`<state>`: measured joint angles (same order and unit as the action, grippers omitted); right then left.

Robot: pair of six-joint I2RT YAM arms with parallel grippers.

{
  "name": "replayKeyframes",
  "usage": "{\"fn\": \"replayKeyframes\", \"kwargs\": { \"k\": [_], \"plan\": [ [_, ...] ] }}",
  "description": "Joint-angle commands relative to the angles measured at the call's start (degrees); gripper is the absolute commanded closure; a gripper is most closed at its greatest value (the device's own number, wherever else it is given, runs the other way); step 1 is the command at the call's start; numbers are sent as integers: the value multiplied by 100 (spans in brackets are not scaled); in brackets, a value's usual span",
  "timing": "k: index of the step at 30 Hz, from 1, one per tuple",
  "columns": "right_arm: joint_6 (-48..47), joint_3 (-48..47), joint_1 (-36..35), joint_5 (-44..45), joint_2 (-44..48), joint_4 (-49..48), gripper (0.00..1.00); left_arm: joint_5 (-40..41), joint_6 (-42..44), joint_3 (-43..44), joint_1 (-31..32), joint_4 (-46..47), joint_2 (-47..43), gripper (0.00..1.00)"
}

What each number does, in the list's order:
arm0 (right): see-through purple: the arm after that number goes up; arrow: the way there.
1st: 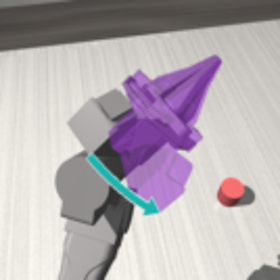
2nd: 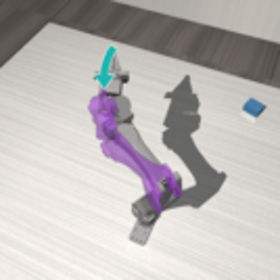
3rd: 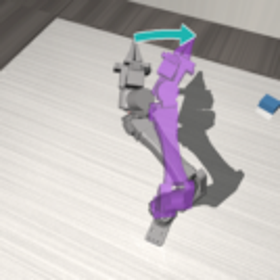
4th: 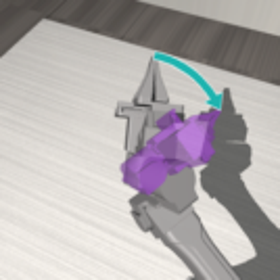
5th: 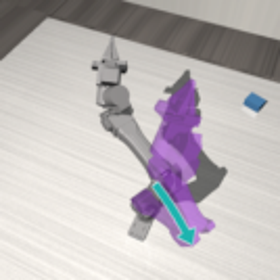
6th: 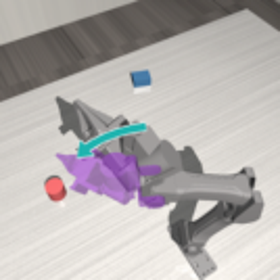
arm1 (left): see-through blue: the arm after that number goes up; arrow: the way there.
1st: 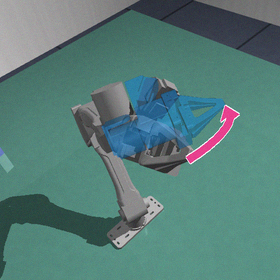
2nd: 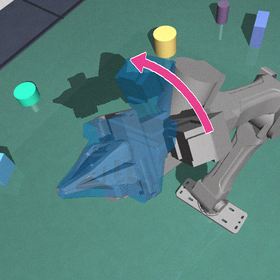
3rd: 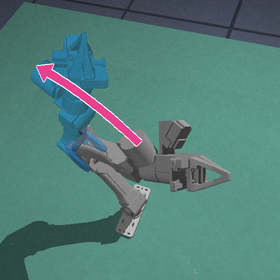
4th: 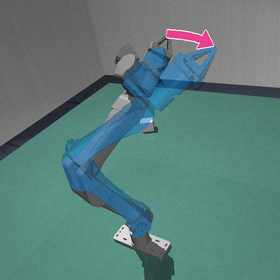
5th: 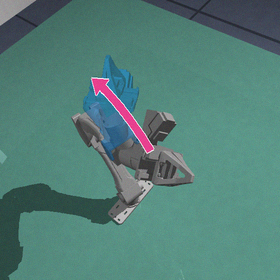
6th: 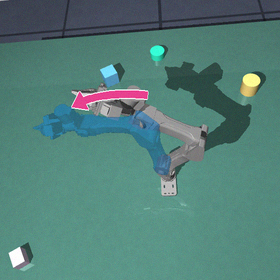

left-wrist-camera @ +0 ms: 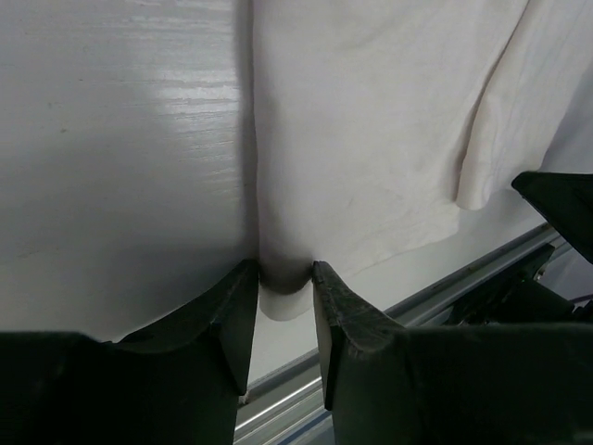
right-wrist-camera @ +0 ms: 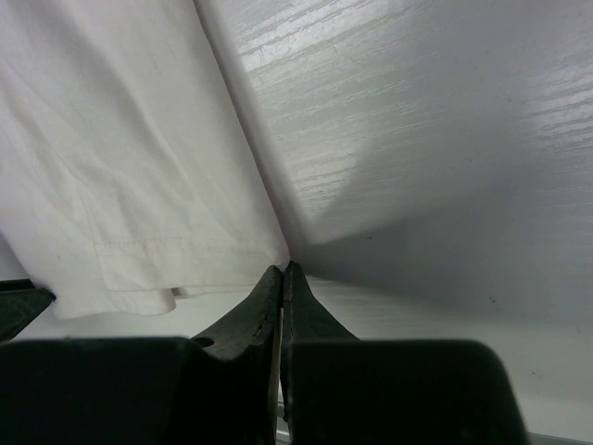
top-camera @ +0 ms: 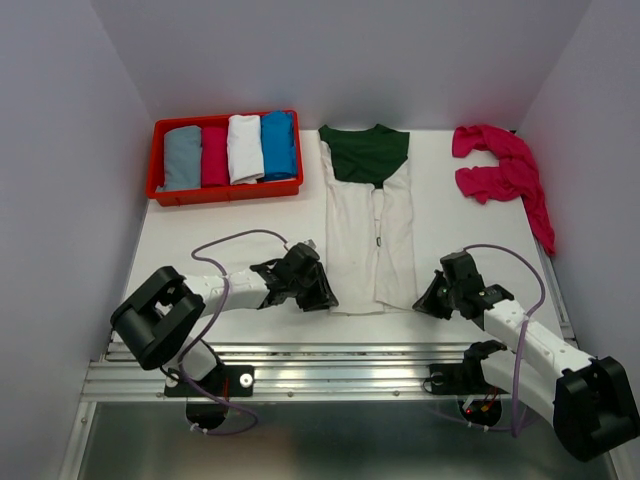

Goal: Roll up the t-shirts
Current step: Roll the T-shirt to the center of the board.

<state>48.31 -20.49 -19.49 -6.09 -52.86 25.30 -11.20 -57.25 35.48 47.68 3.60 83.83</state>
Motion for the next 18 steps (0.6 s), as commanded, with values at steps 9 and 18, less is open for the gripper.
{"fn": "replayKeyframes", "kwargs": {
  "k": [9, 18],
  "plan": [
    [38, -104, -3, 99, 153, 194, 99, 135, -154, 107, 119, -42, 20, 100],
    [-24, -526, -3, 398, 461, 634, 99, 347, -119, 573, 110, -614, -262, 100]
  ]
}}
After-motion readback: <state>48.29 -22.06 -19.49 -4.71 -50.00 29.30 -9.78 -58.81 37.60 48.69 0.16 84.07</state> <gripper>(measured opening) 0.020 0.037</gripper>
